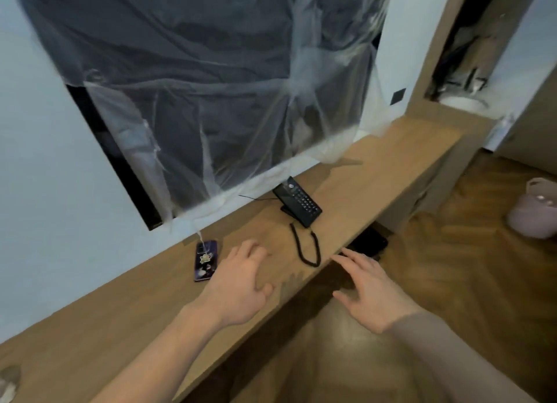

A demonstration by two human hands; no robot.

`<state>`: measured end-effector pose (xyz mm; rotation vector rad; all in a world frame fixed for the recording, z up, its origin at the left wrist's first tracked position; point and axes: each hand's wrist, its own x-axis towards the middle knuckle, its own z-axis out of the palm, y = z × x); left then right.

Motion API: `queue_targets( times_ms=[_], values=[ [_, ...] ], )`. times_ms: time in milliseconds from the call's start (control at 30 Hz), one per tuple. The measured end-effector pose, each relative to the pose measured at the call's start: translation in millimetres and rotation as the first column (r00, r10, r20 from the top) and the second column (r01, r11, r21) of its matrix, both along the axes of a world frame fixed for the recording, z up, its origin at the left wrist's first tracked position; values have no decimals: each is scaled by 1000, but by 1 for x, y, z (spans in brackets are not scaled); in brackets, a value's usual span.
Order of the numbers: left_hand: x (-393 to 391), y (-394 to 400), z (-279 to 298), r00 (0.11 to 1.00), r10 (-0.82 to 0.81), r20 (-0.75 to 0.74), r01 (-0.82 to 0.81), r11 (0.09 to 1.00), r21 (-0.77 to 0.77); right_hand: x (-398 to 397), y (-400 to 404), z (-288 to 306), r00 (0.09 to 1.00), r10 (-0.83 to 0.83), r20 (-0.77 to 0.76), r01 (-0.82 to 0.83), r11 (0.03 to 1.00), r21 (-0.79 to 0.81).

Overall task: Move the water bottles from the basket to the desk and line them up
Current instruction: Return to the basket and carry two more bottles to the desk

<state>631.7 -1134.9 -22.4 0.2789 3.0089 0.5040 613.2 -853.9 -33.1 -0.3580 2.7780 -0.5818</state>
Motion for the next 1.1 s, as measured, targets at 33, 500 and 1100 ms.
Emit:
queue_targets(
  times_ms=[33,500,1100],
  values=[
    [-12,20,4,999,-41,5,41,999,-9,-4,19,1,999,-36,3,36,999,1],
    [-227,215,16,941,-337,23,336,941,45,-106,201,33,951,-296,-85,298,955,10],
    [-425,546,14,823,-563,73,564,796,-219,-205,497,-3,736,-677,-2,675,734,77]
  ],
)
